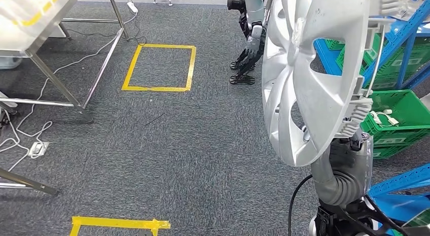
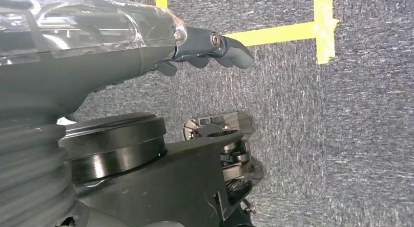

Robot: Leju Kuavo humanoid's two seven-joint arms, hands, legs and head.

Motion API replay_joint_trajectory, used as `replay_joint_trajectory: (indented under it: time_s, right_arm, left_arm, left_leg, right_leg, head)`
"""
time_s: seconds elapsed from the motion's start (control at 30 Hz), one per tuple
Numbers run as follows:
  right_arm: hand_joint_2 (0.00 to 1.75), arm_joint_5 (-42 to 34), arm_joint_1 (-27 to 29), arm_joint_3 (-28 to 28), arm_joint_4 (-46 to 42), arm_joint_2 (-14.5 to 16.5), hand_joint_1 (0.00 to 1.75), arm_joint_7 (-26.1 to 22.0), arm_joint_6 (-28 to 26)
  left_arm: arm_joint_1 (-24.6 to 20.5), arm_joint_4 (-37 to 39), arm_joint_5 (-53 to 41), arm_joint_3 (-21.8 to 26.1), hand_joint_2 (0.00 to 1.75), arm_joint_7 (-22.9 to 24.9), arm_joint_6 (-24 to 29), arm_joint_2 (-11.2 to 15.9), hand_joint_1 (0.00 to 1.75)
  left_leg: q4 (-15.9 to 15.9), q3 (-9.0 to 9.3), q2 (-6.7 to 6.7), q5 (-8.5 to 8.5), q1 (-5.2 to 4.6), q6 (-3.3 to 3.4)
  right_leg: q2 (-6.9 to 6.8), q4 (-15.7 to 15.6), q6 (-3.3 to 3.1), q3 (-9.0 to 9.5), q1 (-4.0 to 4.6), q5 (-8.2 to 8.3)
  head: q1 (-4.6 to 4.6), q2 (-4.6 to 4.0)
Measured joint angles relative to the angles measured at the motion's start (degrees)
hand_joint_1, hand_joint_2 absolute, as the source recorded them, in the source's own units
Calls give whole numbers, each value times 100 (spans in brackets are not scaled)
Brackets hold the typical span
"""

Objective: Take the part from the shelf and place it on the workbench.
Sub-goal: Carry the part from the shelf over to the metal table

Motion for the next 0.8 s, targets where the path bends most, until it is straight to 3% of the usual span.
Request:
replay_joint_trajectory:
  time_s: [0.4,0.53,0.6,0.67,0.7,0.73,0.8]
  right_arm:
    - [175,-89,-4,-2,4,8,175,2,-5]
    - [175,-163,-14,-2,13,7,175,8,-4]
    - [175,-169,-16,-2,17,3,175,9,-4]
    - [175,-169,-14,-2,27,1,175,9,-4]
    - [175,-169,-11,-2,33,1,175,9,-4]
    - [175,-170,-10,-2,39,1,175,9,-4]
    - [175,-171,-9,-2,52,1,175,9,-3]
  left_arm:
    - [0,0,0,0,175,0,0,1,0]
    - [-5,-1,0,0,175,-2,0,2,0]
    - [-6,-2,0,0,175,-3,-1,-1,0]
    - [-5,-2,0,0,175,-2,-2,-2,0]
    - [-4,-1,0,0,175,-2,-2,-2,0]
    - [-3,-1,0,0,175,-2,-2,-2,0]
    - [-3,0,0,0,175,-2,-2,-4,0]
  left_leg:
    - [6,-7,5,-8,-22,10]
    - [-133,64,34,60,-2,115]
    - [-232,125,78,104,36,133]
    - [-240,148,124,86,38,133]
    - [-239,165,150,68,40,122]
    - [-235,189,177,44,46,102]
    - [-205,264,240,-36,71,34]
  right_leg:
    - [0,-23,9,2,-24,5]
    - [29,-21,104,-12,-34,-12]
    - [39,430,149,-230,-51,-255]
    - [37,1203,203,-632,-94,-552]
    - [34,1469,230,-787,-123,-594]
    - [27,1526,256,-847,-153,-517]
    - [-62,1006,313,-665,-215,-73]
  head:
    - [2,0]
    - [-10,0]
    - [25,0]
    - [66,0]
    - [82,0]
    - [90,0]
    - [114,0]
